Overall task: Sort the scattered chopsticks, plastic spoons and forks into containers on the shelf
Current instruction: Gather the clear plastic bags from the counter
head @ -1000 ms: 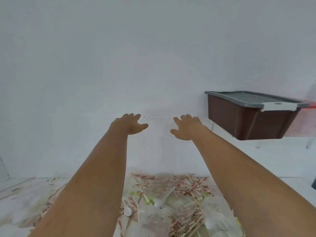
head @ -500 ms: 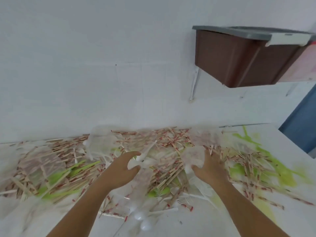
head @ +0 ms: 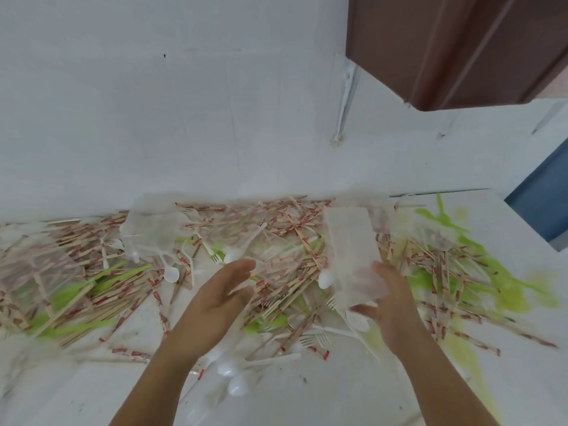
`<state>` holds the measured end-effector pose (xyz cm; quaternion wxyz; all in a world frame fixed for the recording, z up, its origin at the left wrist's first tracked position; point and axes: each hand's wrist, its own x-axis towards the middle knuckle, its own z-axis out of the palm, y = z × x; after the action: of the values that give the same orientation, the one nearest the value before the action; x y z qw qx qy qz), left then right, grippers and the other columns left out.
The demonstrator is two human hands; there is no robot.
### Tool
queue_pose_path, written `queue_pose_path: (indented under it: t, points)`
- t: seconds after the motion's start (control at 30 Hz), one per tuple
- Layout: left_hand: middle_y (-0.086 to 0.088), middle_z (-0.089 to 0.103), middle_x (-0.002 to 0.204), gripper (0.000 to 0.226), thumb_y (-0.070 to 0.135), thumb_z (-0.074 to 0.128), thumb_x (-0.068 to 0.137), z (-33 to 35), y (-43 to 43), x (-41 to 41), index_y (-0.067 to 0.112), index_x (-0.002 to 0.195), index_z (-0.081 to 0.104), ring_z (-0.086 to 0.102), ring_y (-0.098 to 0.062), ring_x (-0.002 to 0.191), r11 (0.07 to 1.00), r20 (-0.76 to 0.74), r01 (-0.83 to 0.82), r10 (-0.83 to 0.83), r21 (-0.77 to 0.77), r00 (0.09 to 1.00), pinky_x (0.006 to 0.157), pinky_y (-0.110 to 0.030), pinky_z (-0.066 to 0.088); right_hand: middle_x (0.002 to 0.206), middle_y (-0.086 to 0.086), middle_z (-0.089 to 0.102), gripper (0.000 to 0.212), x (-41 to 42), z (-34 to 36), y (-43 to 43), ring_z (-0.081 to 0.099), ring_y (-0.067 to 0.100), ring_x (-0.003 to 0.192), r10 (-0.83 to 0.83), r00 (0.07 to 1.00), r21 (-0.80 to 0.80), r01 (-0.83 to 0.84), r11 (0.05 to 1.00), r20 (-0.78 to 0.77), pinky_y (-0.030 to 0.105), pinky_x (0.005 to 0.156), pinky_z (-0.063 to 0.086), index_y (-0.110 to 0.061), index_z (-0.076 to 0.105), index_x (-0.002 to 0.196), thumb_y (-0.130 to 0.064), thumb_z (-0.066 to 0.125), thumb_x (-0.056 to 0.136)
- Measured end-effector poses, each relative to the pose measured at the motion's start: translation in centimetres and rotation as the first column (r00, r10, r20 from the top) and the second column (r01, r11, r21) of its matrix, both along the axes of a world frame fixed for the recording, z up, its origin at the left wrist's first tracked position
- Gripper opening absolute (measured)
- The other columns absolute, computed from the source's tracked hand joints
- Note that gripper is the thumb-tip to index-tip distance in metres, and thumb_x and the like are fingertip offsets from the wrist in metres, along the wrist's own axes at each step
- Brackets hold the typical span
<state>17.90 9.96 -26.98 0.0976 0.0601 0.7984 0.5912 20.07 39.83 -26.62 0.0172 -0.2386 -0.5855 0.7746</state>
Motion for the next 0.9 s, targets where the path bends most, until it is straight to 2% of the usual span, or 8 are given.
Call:
queue_pose_path:
  t: [0.07,0.13,0.27,0.37,0.47,0.57,0.73,0.9]
  points:
    - [0.021,0.059,0.144,0.060,0.051,0.072,0.092,0.8,0.4,0.1,0.045,0.146,0.048,0.058,-0.002,0.131,0.988,0.112,-0.003,-0.015,0.157,0.994,0.111,-0.040,0.049,0.121,0.029,0.064,0.074,0.1,0.6,-1.8,0.066,0.043,0.102,0.231,0.971,-0.496,-0.173,0.851,0.057,0.055,0.076,0.059,-0.009,0.070,0.123,-0.047,0.080,0.060]
    - [0.023,0.057,0.145,0.076,0.061,0.074,0.087,1.0,0.3,0.3,0.059,0.149,0.031,0.061,-0.002,0.127,0.966,0.220,0.038,-0.097,0.257,0.971,0.101,-0.037,0.056,0.130,0.030,0.063,0.065,0.2,0.7,-4.4,0.063,0.046,0.104,0.461,0.884,-0.620,-0.319,0.717,0.079,0.061,0.082,0.057,-0.004,0.069,0.129,-0.046,0.066,0.079]
    - [0.026,0.041,0.156,0.086,0.036,0.061,0.097,-0.3,-0.9,0.9,0.077,0.145,0.003,0.055,-0.012,0.136,0.992,0.235,0.037,-0.064,0.118,0.970,0.107,-0.045,0.051,0.137,0.020,0.064,0.055,-0.2,-1.0,-8.0,0.063,0.040,0.120,0.579,0.792,-0.430,-0.462,0.776,0.194,0.067,0.108,0.043,-0.010,0.069,0.132,-0.045,0.060,0.090]
    - [0.024,0.024,0.162,0.083,0.021,0.042,0.104,-0.9,-0.9,1.2,0.061,0.155,-0.009,0.052,-0.006,0.136,0.996,0.198,0.044,-0.029,-0.071,0.980,0.109,-0.034,0.049,0.147,0.019,0.057,0.057,-0.6,-2.1,-8.7,0.054,0.043,0.135,0.580,0.815,-0.537,-0.489,0.688,0.002,0.066,0.111,0.040,-0.014,0.056,0.147,-0.050,0.056,0.102]
    - [0.038,0.022,0.154,0.065,0.033,0.038,0.111,-1.0,-0.5,1.7,0.049,0.161,-0.001,0.048,0.010,0.133,0.991,0.125,0.074,-0.060,-0.113,0.990,0.104,-0.013,0.041,0.148,0.021,0.054,0.057,-1.2,-2.5,-8.0,0.056,0.048,0.131,0.574,0.817,-0.460,-0.532,0.711,-0.057,0.067,0.101,0.047,-0.023,0.056,0.146,-0.038,0.071,0.093]
    - [0.041,0.028,0.151,0.056,0.062,0.039,0.104,-1.0,-1.9,1.8,0.052,0.157,0.025,0.035,0.007,0.144,0.986,0.037,-0.084,0.090,-0.145,0.995,0.121,-0.029,0.029,0.145,0.022,0.057,0.075,-2.3,-2.6,-6.7,0.058,0.050,0.127,0.525,0.851,-0.448,-0.478,0.756,-0.024,0.067,0.087,0.054,-0.011,0.057,0.143,-0.043,0.084,0.081]
    - [0.001,-0.012,0.172,0.125,0.091,0.058,0.071,-6.8,-3.8,2.1,0.040,0.162,-0.011,-0.001,-0.037,0.157,0.642,0.061,-0.048,0.146,-0.765,0.987,0.123,-0.059,0.021,0.131,0.017,0.068,0.055,-3.9,-3.1,-4.8,0.070,0.038,0.113,0.435,0.900,-0.505,-0.363,0.783,0.026,0.056,0.079,0.062,-0.001,0.054,0.142,-0.027,0.063,0.094]
    - [-0.002,0.003,0.169,0.128,0.065,0.080,0.070,-8.1,-3.6,2.9,0.042,0.161,-0.008,0.026,-0.043,0.146,0.597,-0.085,-0.237,0.270,-0.767,0.959,0.109,-0.056,0.045,0.136,0.021,0.060,0.069,-4.7,-3.5,-4.8,0.062,0.041,0.116,0.512,0.859,-0.537,-0.442,0.719,-0.021,0.055,0.083,0.056,-0.001,0.055,0.136,-0.013,0.087,0.076]
